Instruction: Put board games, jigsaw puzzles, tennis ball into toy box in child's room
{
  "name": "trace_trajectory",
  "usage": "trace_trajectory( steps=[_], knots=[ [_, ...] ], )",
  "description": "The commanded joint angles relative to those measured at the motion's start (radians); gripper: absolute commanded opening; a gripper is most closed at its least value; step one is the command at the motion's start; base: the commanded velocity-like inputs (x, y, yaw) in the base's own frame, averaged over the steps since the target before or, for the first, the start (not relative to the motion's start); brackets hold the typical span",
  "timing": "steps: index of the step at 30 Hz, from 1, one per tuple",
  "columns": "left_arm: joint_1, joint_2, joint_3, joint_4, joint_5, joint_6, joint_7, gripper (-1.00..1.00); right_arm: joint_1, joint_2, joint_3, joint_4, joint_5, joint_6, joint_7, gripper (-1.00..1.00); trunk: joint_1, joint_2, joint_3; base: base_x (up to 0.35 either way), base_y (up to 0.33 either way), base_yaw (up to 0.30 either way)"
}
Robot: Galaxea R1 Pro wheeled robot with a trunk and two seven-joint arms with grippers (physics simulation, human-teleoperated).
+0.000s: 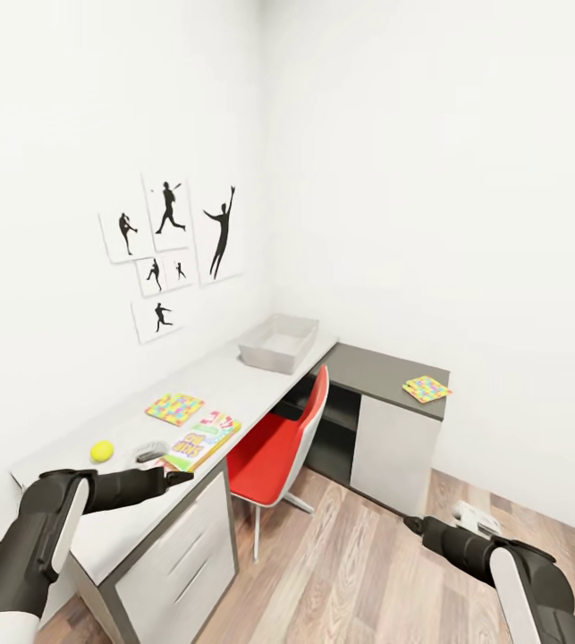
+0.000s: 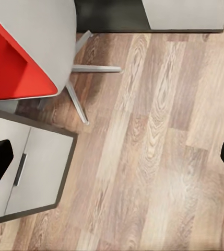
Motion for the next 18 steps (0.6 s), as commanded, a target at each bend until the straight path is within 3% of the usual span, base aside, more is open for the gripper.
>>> trace_trajectory(
  steps=[1,5,9,14,18],
  knots=[
    [0.000,0.003,0.002,-0.001,0.001,0.007,-0.021,1.00,-0.001,0.000,-0.003,0.000,-0.002,0.005,0.002,1.00,0.000,-0.001,-0.001,0.000,0.000,-0.240],
    [-0.001,0.016,0.002,-0.003,-0.004,0.007,-0.110,1.00,0.000,-0.005,-0.004,-0.001,-0.016,0.007,0.002,1.00,0.000,-0.001,-0.005,0.000,0.000,-0.227],
    [-0.001,0.024,-0.007,-0.003,-0.006,0.006,-0.175,1.00,0.000,-0.010,-0.005,0.004,-0.067,0.003,0.002,1.00,0.000,-0.001,-0.010,0.000,0.000,-0.204],
    [-0.001,0.026,-0.009,-0.003,-0.007,0.004,-0.192,1.00,0.000,-0.017,-0.008,0.008,-0.115,0.001,0.002,1.00,0.000,-0.001,-0.015,0.000,0.000,-0.190],
    [-0.001,0.027,-0.008,-0.003,-0.009,0.004,-0.198,1.00,0.000,-0.030,-0.046,0.012,-0.155,0.001,0.003,1.00,0.000,-0.001,-0.020,0.000,0.000,-0.191]
  ],
)
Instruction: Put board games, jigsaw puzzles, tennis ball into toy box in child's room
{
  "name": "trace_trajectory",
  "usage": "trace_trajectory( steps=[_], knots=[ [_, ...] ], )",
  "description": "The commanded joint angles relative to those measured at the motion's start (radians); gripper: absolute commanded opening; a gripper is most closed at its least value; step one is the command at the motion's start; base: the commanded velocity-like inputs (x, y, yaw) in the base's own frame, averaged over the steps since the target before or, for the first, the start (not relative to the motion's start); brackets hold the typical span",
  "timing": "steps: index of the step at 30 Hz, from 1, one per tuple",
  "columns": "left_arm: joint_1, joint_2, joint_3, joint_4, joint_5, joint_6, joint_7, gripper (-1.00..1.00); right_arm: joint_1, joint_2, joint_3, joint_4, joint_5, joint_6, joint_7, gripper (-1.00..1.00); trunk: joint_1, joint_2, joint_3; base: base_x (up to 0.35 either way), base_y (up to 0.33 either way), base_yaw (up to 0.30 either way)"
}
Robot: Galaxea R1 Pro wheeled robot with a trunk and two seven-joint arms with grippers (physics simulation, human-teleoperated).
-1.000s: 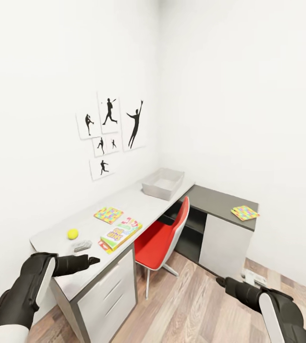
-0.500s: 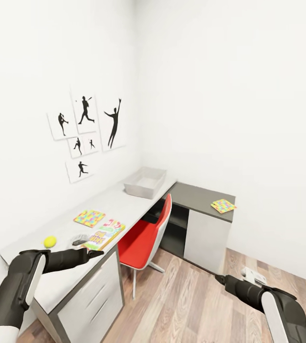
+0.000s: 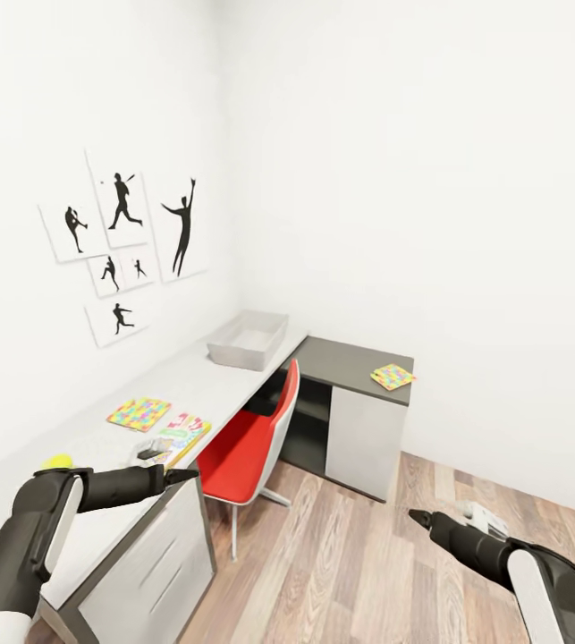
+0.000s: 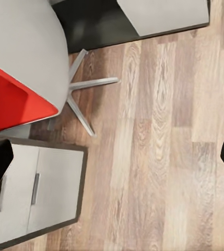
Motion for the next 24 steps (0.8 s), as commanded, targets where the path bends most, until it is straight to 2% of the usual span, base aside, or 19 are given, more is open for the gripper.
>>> trace_trajectory(
  steps=[1,4,8,24],
  knots=[
    [-0.001,0.000,0.002,0.000,0.000,0.008,-0.004,1.00,-0.001,-0.002,-0.014,0.000,-0.009,0.005,0.002,1.00,0.001,-0.002,-0.004,0.000,0.000,-0.201],
    [-0.001,0.000,0.003,0.000,0.000,0.008,-0.005,1.00,-0.001,-0.007,-0.061,0.002,-0.040,0.006,0.002,1.00,0.001,-0.002,-0.007,0.000,0.000,-0.212],
    [-0.001,0.000,0.001,0.000,0.002,0.007,-0.006,1.00,-0.001,-0.009,-0.086,0.004,-0.063,0.006,0.002,1.00,0.001,-0.002,-0.011,0.000,0.000,-0.227],
    [-0.001,-0.001,-0.002,0.000,0.004,0.005,-0.006,1.00,-0.001,-0.011,-0.111,0.018,-0.080,0.005,0.004,1.00,0.001,-0.002,-0.024,0.000,0.000,-0.247]
  ],
)
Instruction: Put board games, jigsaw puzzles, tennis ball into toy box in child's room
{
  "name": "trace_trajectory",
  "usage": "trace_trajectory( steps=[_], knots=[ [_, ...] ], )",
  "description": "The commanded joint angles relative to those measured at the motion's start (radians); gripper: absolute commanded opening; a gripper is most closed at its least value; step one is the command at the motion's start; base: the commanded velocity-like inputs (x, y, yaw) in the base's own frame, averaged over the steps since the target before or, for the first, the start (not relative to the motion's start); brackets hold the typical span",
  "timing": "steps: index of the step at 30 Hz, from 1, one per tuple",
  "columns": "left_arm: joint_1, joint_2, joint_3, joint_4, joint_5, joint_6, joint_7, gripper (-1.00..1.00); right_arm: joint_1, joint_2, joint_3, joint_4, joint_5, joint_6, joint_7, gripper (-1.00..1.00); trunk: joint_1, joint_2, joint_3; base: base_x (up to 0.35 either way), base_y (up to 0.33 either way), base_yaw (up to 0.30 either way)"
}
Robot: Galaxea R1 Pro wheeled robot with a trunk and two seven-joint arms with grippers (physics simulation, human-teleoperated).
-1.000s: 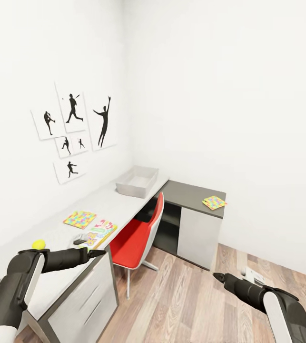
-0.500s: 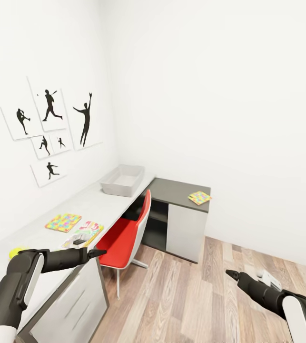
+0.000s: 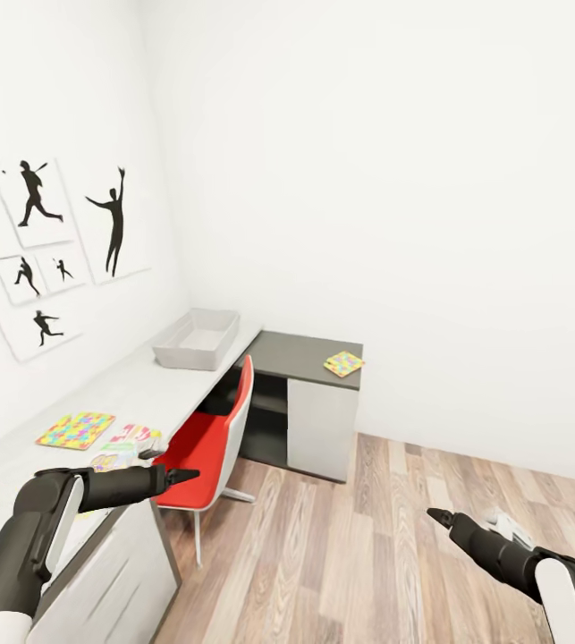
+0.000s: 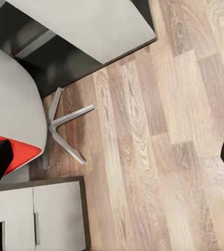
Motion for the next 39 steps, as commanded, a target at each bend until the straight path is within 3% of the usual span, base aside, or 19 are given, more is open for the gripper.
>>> trace_trajectory(
  steps=[1,7,18,39],
  knots=[
    [-0.001,0.000,0.001,-0.001,0.000,0.008,-0.003,1.00,-0.001,0.001,-0.001,0.000,0.000,0.005,0.002,1.00,0.001,-0.002,-0.003,0.000,0.000,-0.260],
    [-0.001,0.000,0.001,0.000,0.000,0.008,-0.004,1.00,-0.001,0.000,-0.007,0.000,-0.003,0.005,0.002,1.00,0.001,-0.002,-0.006,0.000,0.000,-0.264],
    [-0.001,0.000,0.001,0.000,0.000,0.008,-0.003,1.00,-0.001,-0.003,-0.022,0.023,-0.046,0.005,0.002,1.00,0.001,-0.002,-0.011,0.000,0.000,-0.271],
    [-0.001,0.001,0.003,0.000,-0.005,0.008,-0.003,1.00,-0.001,-0.002,-0.025,0.058,-0.052,0.004,0.002,1.00,0.001,-0.002,-0.020,0.000,0.000,-0.275]
  ],
)
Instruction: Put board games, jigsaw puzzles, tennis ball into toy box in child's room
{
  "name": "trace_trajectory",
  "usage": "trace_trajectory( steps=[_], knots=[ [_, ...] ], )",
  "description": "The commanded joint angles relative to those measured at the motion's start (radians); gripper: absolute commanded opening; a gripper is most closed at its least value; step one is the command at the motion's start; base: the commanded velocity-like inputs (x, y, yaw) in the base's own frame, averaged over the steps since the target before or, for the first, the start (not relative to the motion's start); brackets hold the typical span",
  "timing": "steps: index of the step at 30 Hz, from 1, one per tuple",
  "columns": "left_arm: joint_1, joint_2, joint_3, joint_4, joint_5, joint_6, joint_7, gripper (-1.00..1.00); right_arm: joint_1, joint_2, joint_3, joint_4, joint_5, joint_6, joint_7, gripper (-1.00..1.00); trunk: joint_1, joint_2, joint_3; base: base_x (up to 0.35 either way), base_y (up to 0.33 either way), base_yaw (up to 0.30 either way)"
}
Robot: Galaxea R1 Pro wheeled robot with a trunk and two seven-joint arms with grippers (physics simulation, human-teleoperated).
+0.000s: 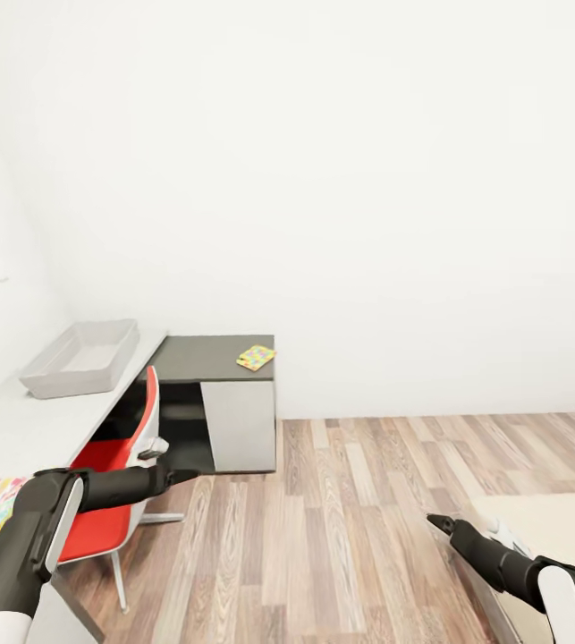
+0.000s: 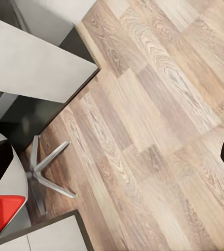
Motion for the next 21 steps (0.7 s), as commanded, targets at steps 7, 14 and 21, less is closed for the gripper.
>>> trace_trajectory(
  steps=[7,14,21],
  knots=[
    [-0.001,0.000,0.001,-0.001,0.000,0.008,-0.003,1.00,-0.001,0.001,-0.001,0.001,0.001,0.005,0.002,1.00,0.001,-0.002,-0.005,0.000,0.000,-0.275],
    [-0.001,0.000,0.001,-0.001,0.000,0.008,-0.003,1.00,-0.001,0.001,-0.002,0.004,0.001,0.004,0.002,1.00,0.001,-0.002,-0.008,0.000,0.000,-0.275],
    [-0.001,0.000,0.001,-0.001,0.000,0.007,-0.001,1.00,-0.002,0.001,-0.001,0.008,0.000,0.003,0.002,1.00,0.001,-0.002,-0.011,0.000,0.000,-0.275]
  ],
)
